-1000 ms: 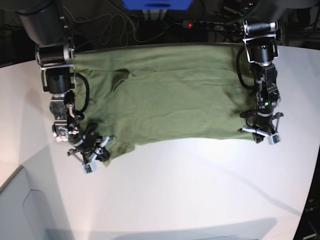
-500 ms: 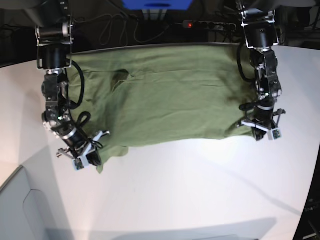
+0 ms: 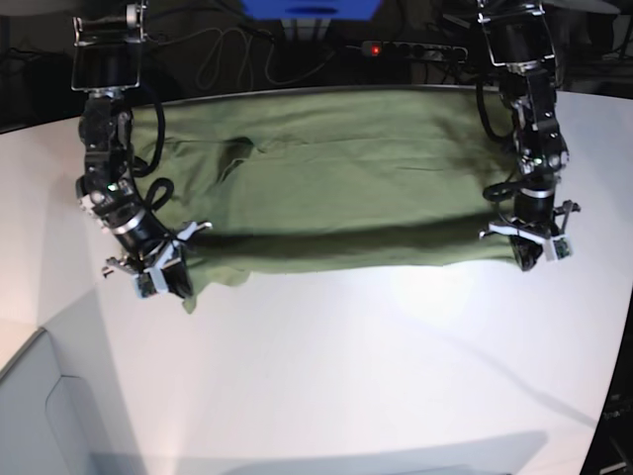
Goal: Fold the T-shirt properly
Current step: 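Fold the grasped edge over toward the hem with both grippers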
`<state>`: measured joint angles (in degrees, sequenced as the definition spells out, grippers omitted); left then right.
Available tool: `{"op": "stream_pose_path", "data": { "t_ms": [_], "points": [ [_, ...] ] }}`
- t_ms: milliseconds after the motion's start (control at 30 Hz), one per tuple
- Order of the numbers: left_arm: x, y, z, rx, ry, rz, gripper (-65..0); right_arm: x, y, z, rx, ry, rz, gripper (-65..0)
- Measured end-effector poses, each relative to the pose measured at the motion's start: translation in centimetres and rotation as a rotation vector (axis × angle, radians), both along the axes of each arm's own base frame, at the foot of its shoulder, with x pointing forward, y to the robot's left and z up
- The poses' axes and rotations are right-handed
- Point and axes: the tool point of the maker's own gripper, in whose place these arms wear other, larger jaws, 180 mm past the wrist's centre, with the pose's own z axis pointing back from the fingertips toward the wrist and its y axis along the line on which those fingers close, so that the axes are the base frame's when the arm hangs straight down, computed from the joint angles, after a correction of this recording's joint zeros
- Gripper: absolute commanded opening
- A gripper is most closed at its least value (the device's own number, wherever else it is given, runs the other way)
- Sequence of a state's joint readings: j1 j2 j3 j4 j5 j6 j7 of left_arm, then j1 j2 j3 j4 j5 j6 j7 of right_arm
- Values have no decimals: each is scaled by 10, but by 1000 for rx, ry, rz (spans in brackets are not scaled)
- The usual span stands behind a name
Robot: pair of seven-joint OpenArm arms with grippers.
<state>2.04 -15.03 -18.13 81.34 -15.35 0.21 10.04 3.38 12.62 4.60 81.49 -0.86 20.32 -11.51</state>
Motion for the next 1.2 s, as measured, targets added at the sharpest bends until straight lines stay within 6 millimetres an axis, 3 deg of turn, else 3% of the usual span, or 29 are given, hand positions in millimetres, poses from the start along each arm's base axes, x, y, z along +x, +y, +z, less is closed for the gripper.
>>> {"op": "stream_pose_path", "data": {
  "t_ms": [100,300,500,833,1200],
  "points": [
    [-6,-7,10,11,-23,-21,-650,-13,4,-3,1,9,8,-650],
    [-27,-15,7,8,-14,-30,-650,-25,10,8,2,-22,24,-650],
    [-41,-8,-2,7,15,-2,-650,-47,9,-12,-5,41,26,-650],
    [-46,-10,-7,4,28,-4,-650,-65,-24,-24,-5,78,-68,-650],
    [-62,-10,-20,4,74,-5,-650,-82,-25,-36,-6,120,-71,-650]
  ]
}}
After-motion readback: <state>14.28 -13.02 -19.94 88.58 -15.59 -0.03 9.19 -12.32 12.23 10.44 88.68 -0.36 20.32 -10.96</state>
